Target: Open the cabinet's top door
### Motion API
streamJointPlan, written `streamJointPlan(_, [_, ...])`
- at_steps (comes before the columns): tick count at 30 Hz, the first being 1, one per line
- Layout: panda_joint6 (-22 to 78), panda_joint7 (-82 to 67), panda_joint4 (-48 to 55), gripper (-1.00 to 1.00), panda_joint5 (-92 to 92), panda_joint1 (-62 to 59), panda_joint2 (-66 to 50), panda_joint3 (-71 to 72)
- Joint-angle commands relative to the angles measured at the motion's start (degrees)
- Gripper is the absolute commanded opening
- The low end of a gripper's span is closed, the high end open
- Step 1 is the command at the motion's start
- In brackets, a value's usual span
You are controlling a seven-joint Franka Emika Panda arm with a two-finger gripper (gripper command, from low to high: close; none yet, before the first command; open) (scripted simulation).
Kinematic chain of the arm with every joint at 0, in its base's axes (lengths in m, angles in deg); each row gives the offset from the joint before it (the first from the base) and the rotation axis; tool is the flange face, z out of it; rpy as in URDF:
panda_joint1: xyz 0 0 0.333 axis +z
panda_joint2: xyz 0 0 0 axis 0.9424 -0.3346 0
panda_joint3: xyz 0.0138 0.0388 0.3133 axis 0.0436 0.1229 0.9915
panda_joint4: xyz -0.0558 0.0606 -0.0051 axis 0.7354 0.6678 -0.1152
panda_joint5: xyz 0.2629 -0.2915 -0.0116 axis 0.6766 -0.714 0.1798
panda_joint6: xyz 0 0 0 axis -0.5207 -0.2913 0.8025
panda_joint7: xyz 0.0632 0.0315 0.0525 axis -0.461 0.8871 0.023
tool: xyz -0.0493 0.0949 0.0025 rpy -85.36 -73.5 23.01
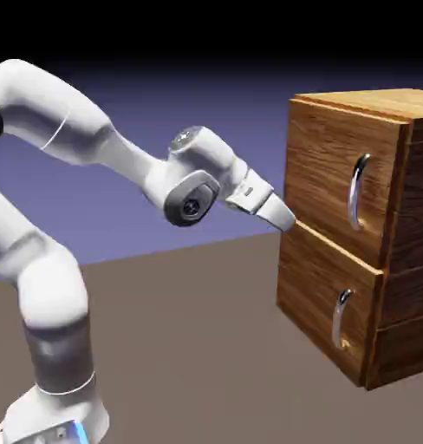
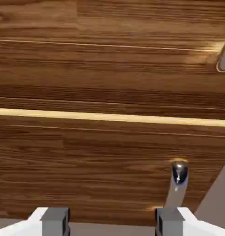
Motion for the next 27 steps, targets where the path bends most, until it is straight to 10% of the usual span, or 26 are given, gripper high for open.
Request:
streamJointPlan(1, [0.27,-1.13,0.34,0.00,-2.50,-1.75,-1.53,1.65])
streamJointPlan(27, [7.32,-30.50,9.29,0.00,-67.28,-47.29,-41.14,44.58])
